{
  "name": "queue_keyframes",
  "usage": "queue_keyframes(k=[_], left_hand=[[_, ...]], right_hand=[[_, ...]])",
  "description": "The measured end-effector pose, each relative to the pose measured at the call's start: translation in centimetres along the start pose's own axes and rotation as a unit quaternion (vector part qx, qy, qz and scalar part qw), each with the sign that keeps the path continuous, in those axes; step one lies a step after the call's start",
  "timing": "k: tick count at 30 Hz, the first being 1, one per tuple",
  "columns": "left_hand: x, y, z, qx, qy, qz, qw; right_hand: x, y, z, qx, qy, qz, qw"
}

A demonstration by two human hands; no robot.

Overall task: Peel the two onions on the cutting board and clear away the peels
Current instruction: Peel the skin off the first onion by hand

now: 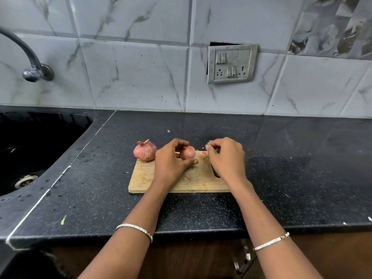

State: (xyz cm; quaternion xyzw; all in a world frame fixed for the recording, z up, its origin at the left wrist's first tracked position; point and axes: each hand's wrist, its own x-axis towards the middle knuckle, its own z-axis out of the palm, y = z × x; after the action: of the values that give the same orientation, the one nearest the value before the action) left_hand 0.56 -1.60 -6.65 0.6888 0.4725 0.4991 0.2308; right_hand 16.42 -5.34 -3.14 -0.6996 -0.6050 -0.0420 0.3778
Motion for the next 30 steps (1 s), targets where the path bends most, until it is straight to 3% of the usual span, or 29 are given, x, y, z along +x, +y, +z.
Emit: queue_keyframes(k=[2, 4, 7, 22, 25, 28, 30], left_hand=[[0.0, -0.1, -0.1, 0.0, 0.013, 0.01, 1.0], [0.1, -0.1, -0.3, 0.007, 0.019, 0.023, 1.0], [0.6, -0.1, -0.8, 0.039, 0.011, 0.043, 0.998], [0.5, -0.7, -1.1, 0.113, 0.0, 0.143, 0.983], [0.5, -0.6, -1.0, 0.119, -0.005, 0.149, 0.982], [0.6, -0.7, -0.9, 0.119, 0.002, 0.148, 0.982], [0.6, -0.7, -0.9, 0.122, 0.004, 0.147, 0.982]], right_hand=[[0.0, -1.0, 0.2, 0.147, -0.029, -0.025, 0.988], [0.1, -1.7, 0.3, 0.215, -0.072, -0.047, 0.973], [0.7, -1.8, 0.7, 0.242, -0.106, -0.066, 0.962], [0.5, -0.4, 1.7, 0.338, -0.097, -0.011, 0.936], [0.3, -0.3, 1.2, 0.297, -0.089, -0.027, 0.95], [-0.6, 0.3, 0.5, 0.149, -0.074, -0.041, 0.985], [-1.4, 0.9, 0.1, 0.038, -0.116, -0.034, 0.992]])
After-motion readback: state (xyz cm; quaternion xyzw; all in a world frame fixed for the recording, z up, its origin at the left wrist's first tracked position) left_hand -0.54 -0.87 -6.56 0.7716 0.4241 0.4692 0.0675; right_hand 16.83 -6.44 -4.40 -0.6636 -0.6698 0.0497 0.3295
